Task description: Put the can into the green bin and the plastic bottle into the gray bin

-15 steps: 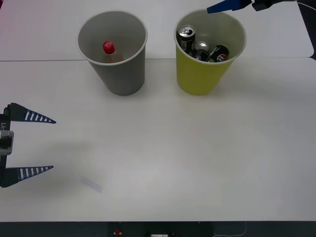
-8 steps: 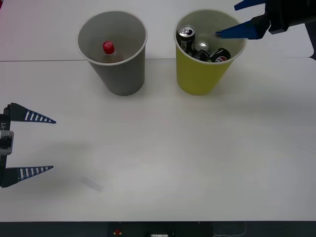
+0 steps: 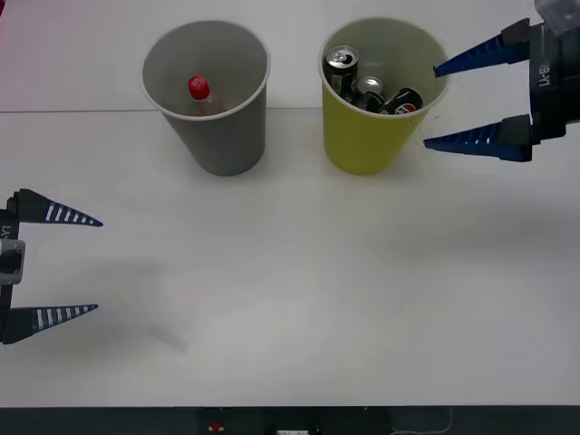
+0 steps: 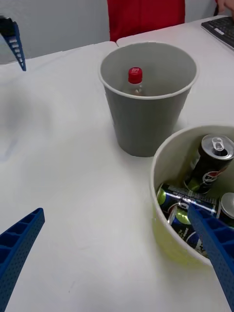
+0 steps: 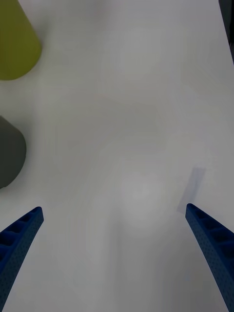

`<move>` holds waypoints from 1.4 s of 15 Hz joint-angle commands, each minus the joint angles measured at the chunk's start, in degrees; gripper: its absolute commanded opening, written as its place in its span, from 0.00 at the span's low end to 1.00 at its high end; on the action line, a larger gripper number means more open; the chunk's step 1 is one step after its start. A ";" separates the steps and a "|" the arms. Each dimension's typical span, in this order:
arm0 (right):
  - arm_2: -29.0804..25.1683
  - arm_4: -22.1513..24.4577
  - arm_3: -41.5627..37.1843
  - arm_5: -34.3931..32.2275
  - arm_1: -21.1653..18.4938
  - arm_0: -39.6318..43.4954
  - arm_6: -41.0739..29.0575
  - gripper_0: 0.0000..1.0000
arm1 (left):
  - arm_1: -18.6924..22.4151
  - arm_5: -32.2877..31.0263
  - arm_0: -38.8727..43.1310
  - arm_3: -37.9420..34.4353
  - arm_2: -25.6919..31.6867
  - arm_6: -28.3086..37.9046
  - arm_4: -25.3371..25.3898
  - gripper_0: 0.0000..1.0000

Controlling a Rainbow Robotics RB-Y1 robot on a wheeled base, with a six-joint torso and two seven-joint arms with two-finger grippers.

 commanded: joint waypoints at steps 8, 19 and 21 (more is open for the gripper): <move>-9.80 -3.34 -6.21 -3.68 -1.44 20.76 20.98 1.00 | 0.00 0.00 0.00 0.00 0.00 0.00 0.00 1.00; -14.81 0.35 -9.03 -5.27 0.49 32.54 25.64 1.00 | 0.00 0.00 0.00 0.00 0.00 0.00 0.00 1.00; -16.13 2.38 -9.82 -5.27 1.81 34.21 25.73 1.00 | 0.00 0.00 0.00 0.00 0.00 0.00 0.00 1.00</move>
